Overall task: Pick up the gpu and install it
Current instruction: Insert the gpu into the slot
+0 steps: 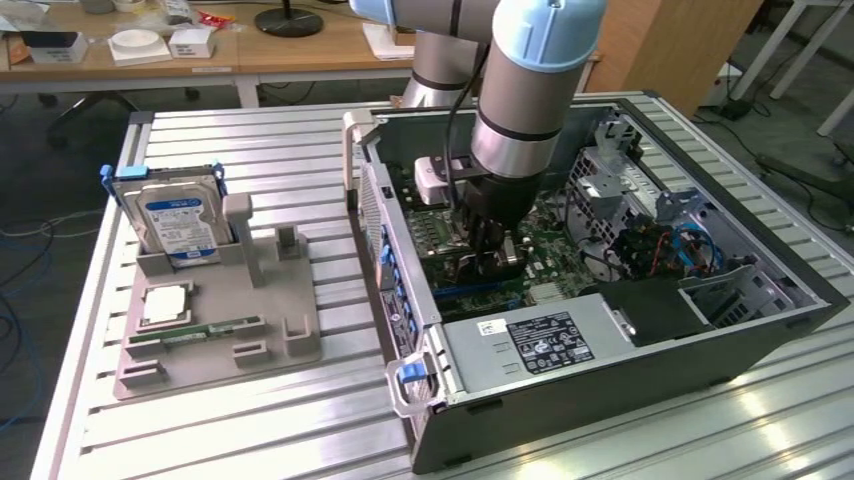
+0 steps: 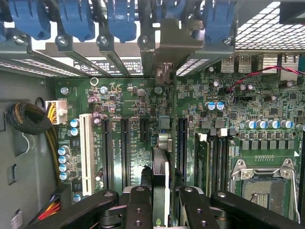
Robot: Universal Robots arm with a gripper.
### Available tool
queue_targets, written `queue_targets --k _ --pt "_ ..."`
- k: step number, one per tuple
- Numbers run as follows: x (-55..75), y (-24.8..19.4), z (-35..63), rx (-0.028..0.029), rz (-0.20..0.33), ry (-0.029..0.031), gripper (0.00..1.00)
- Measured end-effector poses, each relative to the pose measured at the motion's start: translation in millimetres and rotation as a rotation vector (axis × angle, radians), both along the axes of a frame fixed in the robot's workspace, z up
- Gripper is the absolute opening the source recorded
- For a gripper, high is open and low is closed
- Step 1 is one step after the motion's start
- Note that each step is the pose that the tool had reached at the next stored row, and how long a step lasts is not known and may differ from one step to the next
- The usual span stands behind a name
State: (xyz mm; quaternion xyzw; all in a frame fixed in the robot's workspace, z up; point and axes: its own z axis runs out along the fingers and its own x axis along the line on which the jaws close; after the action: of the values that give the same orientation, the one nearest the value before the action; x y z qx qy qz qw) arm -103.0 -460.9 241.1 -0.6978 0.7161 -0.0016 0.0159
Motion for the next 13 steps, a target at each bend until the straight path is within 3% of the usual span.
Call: queue_targets --k 13 --pt "0.0 0.5 -2.6 -0.0004 0.005 0.0002 0.27"
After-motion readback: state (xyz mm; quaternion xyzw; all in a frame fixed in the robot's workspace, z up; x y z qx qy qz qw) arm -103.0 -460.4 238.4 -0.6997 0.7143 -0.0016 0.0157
